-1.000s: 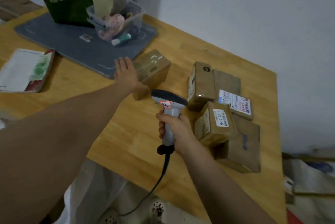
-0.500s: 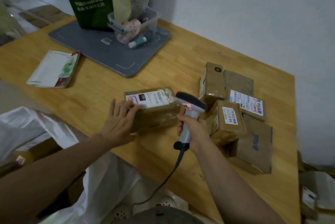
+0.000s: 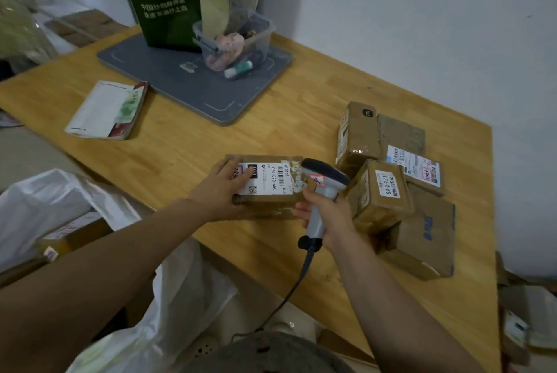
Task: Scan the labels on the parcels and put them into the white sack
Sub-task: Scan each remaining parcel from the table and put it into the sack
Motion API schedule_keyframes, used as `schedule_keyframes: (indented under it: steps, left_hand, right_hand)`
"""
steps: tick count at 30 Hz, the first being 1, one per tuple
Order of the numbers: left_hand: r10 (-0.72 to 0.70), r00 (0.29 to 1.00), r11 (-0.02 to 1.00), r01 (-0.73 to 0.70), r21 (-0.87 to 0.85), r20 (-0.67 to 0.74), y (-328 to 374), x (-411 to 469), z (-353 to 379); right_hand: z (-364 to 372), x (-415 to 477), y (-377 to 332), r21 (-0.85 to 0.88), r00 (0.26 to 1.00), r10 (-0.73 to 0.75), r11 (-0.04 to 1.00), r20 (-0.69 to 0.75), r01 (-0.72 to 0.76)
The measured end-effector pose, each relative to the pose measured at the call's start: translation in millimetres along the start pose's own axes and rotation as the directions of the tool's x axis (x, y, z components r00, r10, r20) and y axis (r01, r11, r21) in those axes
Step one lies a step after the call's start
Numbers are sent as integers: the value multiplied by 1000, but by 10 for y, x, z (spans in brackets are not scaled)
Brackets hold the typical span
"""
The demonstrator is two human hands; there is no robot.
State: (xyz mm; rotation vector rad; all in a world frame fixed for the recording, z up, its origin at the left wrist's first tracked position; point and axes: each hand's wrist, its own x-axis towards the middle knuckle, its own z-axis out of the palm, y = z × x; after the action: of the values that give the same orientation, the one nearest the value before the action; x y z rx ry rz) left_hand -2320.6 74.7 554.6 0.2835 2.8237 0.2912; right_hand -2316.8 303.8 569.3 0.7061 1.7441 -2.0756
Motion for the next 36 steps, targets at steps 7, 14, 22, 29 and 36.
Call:
schedule_keyframes:
  steps: [7,14,22,29,36]
  left_hand:
    - [-329,910,917,245,-314,-252,89,56,-254]
    - [-451,871,366,381,-849,196,97,74,-86]
    - [-308,873,105,426,-899,378,-61,-179,-169]
    - [-434,883,186,281,-942,178,-275,-184,-262]
    - [-519,851,236,238,-942,84,-444,-250,-300]
  right_hand:
    - [36,-8,-15,32,998,27,999,48,-29]
    - [97,-26,-45,-36,984,109,994,141,-105]
    - [149,-57,-99,27,976,47,998,211,-54]
    - [329,-245,-196,-103,960,-112,984,255,143]
    - [517,-487,-154,-273,948,-95,945,303,182]
